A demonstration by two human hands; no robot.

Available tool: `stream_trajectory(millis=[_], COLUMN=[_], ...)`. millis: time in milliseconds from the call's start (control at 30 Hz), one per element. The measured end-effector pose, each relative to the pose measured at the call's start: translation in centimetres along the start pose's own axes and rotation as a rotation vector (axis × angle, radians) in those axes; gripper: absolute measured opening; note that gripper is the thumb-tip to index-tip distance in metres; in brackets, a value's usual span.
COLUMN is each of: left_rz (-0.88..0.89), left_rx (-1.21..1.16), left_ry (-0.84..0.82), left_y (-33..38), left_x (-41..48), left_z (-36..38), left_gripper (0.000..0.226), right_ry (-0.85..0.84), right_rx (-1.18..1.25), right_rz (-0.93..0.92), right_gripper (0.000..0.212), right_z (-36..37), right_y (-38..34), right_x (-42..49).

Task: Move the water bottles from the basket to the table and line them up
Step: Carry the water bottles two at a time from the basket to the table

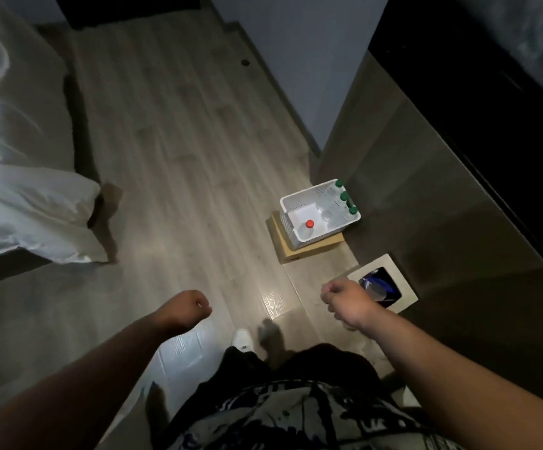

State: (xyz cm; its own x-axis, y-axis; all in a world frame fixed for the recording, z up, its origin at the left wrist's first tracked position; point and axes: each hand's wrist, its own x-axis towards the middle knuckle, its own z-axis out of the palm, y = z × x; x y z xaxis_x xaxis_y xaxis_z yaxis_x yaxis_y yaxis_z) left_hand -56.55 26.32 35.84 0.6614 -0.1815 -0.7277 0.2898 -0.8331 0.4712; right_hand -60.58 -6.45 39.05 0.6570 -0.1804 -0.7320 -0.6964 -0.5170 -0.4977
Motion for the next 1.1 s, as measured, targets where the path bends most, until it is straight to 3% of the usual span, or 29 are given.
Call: stream_trajectory(millis=[100,200,433,500,667,800,1100], left_rz=[0.015,0.014,-0.012,-0.034,-0.028,-0.015,0.139], left_rx=[0.028,-0.017,0.037,0.125,0.212,0.178,0.269], left_ry=[-0.014,0.012,-0.037,-0.067,-0.030,0.010,-0.289], left_y=[0.6,1.9,6.6,8.0,12.5,16.0,23.7], left_x=[3.0,5.4,10.2,11.8,16.5,20.2,36.9], left_z=[-3.0,-4.6,-7.9,-9.9,-15.1,-16.9,-11.5], left_gripper=[0.030,0.006,0.008,0.021,0.033,0.031,0.034], right_ry=[0.005,0.006,-0.080,-0.113,-0.116,-0.012,0.159], right_rx=[0.023,0.005,-0.033,-0.042,-0.072,0.029,0.311], right_rz=[0.000,0.010,0.147,0.165,0.000,-0.018,0.196], right_gripper=[0.014,0.010,0.015,0.016,0.003,0.010,0.030], right_z=[-0.5,-2.1,-5.3,-6.1,-9.4,-12.7,-14.1], right_y=[-0.7,-0.6,-0.9,-2.7,-9.2,-12.5,-6.6], right_x=[0.9,2.2,10.1,12.6,19.2,23.2,32.1])
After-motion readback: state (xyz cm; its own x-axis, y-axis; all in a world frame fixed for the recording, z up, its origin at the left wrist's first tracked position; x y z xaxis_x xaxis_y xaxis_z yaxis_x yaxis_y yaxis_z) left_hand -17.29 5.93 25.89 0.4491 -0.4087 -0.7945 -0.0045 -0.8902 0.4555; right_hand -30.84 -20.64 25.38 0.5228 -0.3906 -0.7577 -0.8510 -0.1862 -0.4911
